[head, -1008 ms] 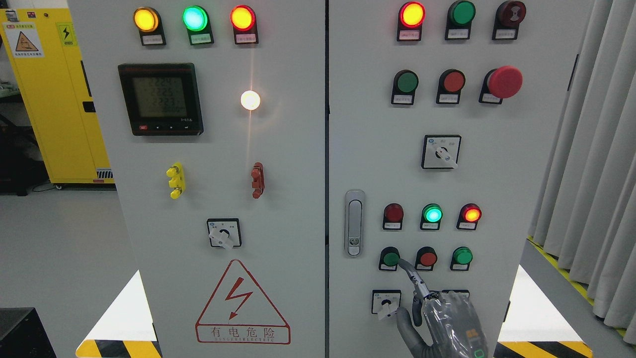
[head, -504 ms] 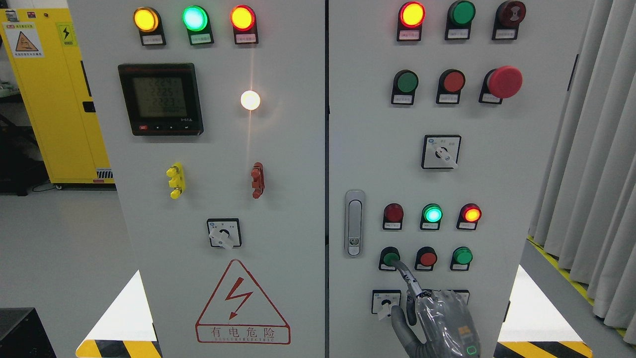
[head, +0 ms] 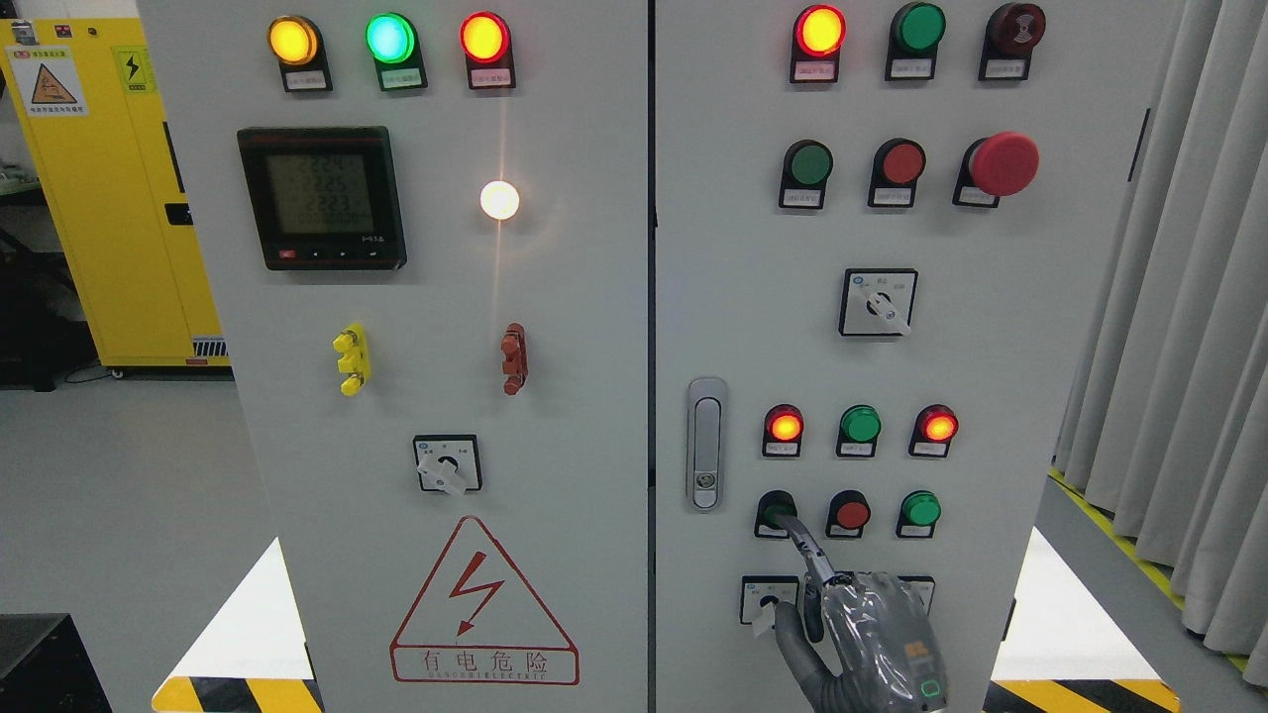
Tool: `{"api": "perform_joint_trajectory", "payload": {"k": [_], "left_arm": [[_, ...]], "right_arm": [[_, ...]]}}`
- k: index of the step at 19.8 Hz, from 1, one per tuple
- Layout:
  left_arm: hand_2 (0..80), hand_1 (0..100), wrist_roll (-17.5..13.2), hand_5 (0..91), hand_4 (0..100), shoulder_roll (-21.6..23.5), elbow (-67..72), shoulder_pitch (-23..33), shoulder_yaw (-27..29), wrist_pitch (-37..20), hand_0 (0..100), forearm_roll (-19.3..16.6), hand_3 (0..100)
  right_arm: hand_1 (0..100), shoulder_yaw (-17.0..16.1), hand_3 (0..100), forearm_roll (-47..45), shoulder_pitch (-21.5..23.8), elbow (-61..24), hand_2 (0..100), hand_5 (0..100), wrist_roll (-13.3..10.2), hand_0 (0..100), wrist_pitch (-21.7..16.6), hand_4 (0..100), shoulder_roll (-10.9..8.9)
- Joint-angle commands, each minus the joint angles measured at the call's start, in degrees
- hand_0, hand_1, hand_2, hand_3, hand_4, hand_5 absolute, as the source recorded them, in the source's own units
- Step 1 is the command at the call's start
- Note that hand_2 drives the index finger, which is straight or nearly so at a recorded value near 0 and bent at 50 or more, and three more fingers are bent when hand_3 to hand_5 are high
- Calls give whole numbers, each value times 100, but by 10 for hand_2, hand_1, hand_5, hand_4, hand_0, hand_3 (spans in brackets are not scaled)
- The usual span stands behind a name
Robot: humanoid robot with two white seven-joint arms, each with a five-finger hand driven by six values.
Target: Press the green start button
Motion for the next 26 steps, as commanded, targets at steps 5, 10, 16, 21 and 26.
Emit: {"api": "perform_joint_trajectory", "payload": {"k": [5, 10, 16, 21, 26], "left_arm": [[0, 556, 2, 0, 0, 0, -6, -1, 0, 2, 120, 0, 0], [0, 556, 2, 0, 0, 0, -6, -1, 0, 2, 120, 0, 0], [0, 556, 2, 0, 0, 0, 2, -1, 0, 2, 120, 0, 0], [0, 556, 2, 0, 0, 0, -6, -1, 0, 2, 120, 0, 0], [0, 556, 2, 0, 0, 0, -6, -1, 0, 2, 120, 0, 0]], "right_arm": [[854, 40, 929, -29, 55, -14, 0, 1000, -67, 819, -33, 963, 87], [849, 75, 929, -37, 143, -208, 0, 1000, -314, 842, -50, 960, 95], [842, 163, 928, -37, 240, -340, 0, 1000, -410, 854, -339, 966, 95], [830, 400, 907, -1176, 415, -506, 8, 1000, -375, 871, -639, 960, 95], [824, 550, 764, -3250, 582, -954, 66, 846, -235, 887, -560, 851, 95]]}}
